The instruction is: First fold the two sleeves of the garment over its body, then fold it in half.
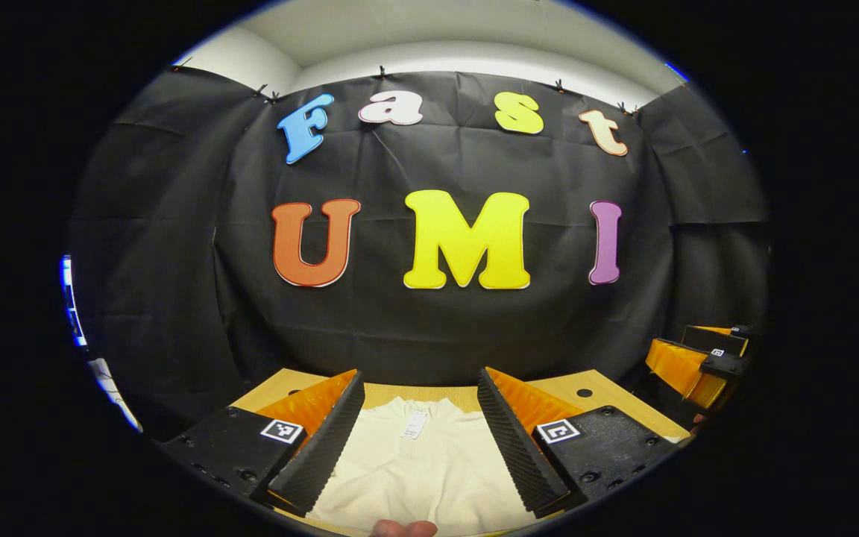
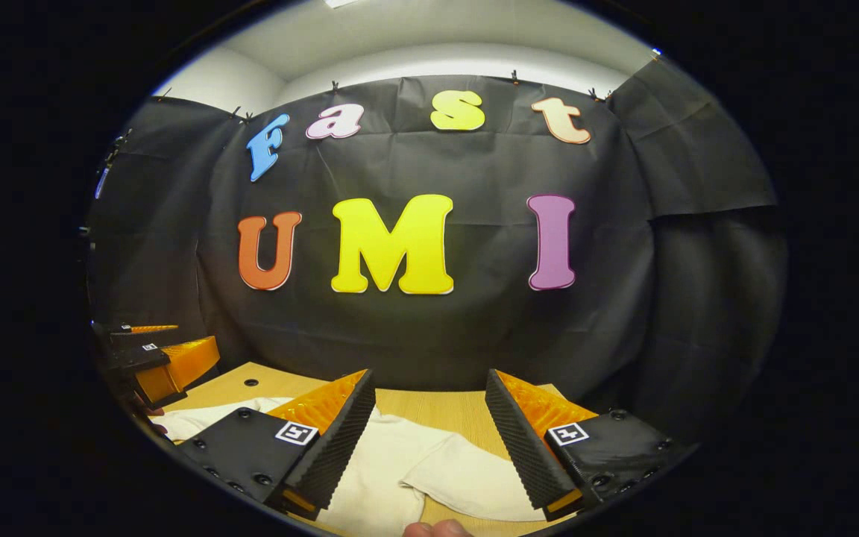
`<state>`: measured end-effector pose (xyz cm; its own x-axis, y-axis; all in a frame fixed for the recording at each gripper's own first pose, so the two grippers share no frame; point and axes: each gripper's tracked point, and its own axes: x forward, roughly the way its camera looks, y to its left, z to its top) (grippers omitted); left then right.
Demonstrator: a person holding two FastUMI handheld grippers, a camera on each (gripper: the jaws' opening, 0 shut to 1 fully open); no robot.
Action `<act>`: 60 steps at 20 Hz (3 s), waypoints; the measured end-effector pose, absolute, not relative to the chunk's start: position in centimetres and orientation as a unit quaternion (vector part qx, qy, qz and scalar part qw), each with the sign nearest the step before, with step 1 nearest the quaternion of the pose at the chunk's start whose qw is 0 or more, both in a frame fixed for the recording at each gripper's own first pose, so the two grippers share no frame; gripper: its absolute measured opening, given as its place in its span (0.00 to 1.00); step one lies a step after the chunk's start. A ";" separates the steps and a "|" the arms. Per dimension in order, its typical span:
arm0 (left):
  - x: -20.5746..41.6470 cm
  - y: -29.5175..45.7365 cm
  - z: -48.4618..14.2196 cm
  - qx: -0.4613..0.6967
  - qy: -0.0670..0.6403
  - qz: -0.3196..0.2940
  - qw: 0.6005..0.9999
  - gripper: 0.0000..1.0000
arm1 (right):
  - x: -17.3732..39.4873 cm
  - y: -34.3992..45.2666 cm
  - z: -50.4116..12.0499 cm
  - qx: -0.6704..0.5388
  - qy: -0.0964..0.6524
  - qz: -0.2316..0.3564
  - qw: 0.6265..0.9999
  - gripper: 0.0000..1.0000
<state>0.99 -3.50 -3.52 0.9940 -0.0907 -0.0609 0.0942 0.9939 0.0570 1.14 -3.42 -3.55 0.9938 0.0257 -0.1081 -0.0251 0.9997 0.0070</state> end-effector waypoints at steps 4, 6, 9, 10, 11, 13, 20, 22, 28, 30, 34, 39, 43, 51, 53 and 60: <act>0.7 -5.4 -5.8 0.032 0.052 -0.071 0.996 0.98 | 0.0 -8.4 -5.9 -0.009 0.089 -0.006 0.996 0.96; 0.6 -6.9 -6.5 0.034 0.062 -0.089 0.993 0.98 | -0.7 -11.6 -7.3 -0.021 0.105 -0.023 0.994 0.96; 0.7 -8.7 -7.8 0.041 0.080 -0.108 0.990 0.98 | -2.2 -17.2 -9.9 -0.044 0.142 -0.056 0.987 0.96; 0.7 -9.5 -8.2 0.036 0.089 -0.116 0.989 0.98 | -2.8 -19.0 -10.8 -0.045 0.156 -0.065 0.985 0.96; 0.7 -10.2 -8.5 0.034 0.096 -0.122 0.987 0.98 | -3.5 -20.8 -12.0 -0.042 0.174 -0.073 0.981 0.96; 0.6 -11.5 -9.0 0.035 0.103 -0.137 0.985 0.98 | -5.0 -24.1 -15.0 -0.039 0.215 -0.089 0.972 0.96; -0.3 -13.6 -10.4 0.057 0.124 -0.167 0.977 0.98 | -9.0 -29.8 -27.6 -0.019 0.363 -0.105 0.925 0.96; -0.5 -13.5 -10.7 0.058 0.131 -0.166 0.976 1.00 | -9.2 -30.3 -30.4 -0.021 0.398 -0.095 0.912 0.96; -0.8 -11.9 -11.8 0.053 0.151 -0.141 0.977 0.98 | -9.3 -32.1 -34.8 -0.015 0.447 -0.089 0.890 0.97; -0.9 -11.7 -11.9 0.051 0.158 -0.134 0.977 0.98 | -9.4 -32.4 -35.4 -0.017 0.453 -0.087 0.887 0.96; -0.9 -11.5 -11.9 0.054 0.160 -0.127 0.978 0.98 | -9.5 -32.5 -36.4 -0.005 0.460 -0.087 0.883 0.95; -1.0 -11.5 -12.3 0.049 0.169 -0.120 0.977 0.98 | -9.7 -32.3 -37.0 0.030 0.463 -0.085 0.882 0.93; -1.2 -11.1 -12.4 0.047 0.173 -0.114 0.977 0.98 | -9.6 -31.8 -37.0 0.033 0.466 -0.077 0.881 0.67; -1.3 -9.2 -12.1 0.048 0.172 -0.099 0.979 0.98 | -9.2 -31.3 -36.1 0.051 0.465 -0.105 0.878 0.01; -1.2 -8.7 -12.2 0.044 0.172 -0.095 0.980 0.98 | -9.0 -31.0 -34.7 0.055 0.456 -0.107 0.882 0.01; -0.9 -5.3 -12.2 0.029 0.168 -0.067 0.983 0.98 | -5.6 -27.8 -25.2 0.032 0.387 -0.075 0.918 0.01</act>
<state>-0.92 -5.34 -12.18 0.9350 -0.1212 -0.3334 0.1408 0.9894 0.0353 -5.59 -27.80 -25.25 0.6891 -0.1119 -0.7160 0.1621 0.9868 0.0017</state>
